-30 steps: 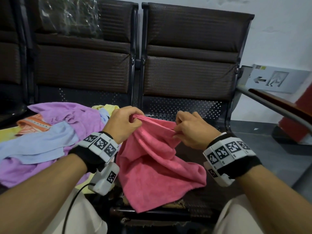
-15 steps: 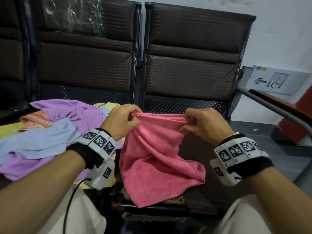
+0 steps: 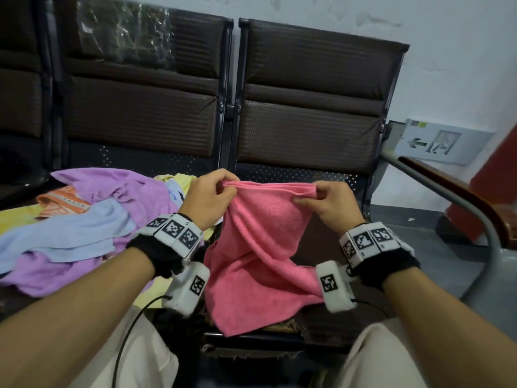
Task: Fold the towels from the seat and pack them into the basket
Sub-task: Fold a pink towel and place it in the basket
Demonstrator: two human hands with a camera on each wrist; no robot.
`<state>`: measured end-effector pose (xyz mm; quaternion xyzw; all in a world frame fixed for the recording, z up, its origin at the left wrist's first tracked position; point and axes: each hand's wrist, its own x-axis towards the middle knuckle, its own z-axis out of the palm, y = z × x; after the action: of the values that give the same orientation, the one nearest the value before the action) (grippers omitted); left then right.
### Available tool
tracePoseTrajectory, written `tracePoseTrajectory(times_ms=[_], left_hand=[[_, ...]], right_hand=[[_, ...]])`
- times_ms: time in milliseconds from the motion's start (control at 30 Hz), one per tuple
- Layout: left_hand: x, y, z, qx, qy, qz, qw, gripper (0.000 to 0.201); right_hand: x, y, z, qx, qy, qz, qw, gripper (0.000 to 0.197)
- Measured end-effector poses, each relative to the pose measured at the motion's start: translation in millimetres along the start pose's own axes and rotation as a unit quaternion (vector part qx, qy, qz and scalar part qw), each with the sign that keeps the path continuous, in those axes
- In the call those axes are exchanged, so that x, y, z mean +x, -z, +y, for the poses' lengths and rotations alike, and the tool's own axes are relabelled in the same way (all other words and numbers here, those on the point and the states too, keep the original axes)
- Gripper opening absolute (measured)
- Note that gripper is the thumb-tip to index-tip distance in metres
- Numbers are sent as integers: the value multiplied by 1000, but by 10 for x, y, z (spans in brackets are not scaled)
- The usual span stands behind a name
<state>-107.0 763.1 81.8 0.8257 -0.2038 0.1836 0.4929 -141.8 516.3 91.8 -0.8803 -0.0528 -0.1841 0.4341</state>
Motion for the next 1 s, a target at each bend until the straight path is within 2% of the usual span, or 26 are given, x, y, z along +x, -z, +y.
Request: tracePoseTrajectory(times_ms=[67,167,333,433,533,600,767,867,1000], left_hand=[[92,68,105,7,-4,14,1000,21],[334,228,302,31,-35,28,999,21],[915,395,667,82,-88,39,992,23],[1221,407,904,84,-105,69,988,24],[1372,418,1106,51,-109,110,987,26],[1353,413,1155,30,-102,113,988,25],[870,315,1010,0,-87,53,995,25],[320,190,775,-16,-52,-19,998,28],[-379,20,424,-12,3,-119,993,32]], right_hand=[[64,81,-117,3,-14,22,1000,18],[287,252,-387,-19,16,61,998,27],[754,588,-885,-129,57,66,988,33],[998,810,-1090,-135,62,121,982,44],[1074,942,-1239,-113,88,172,975,29],[1025,941,-1244,-81,95,181,976,25],[570,761,-874,-59,85,115,988,12],[62,560,-561,-45,48,14,998,4],[-555,347,-271,-45,1,-122,991,13]])
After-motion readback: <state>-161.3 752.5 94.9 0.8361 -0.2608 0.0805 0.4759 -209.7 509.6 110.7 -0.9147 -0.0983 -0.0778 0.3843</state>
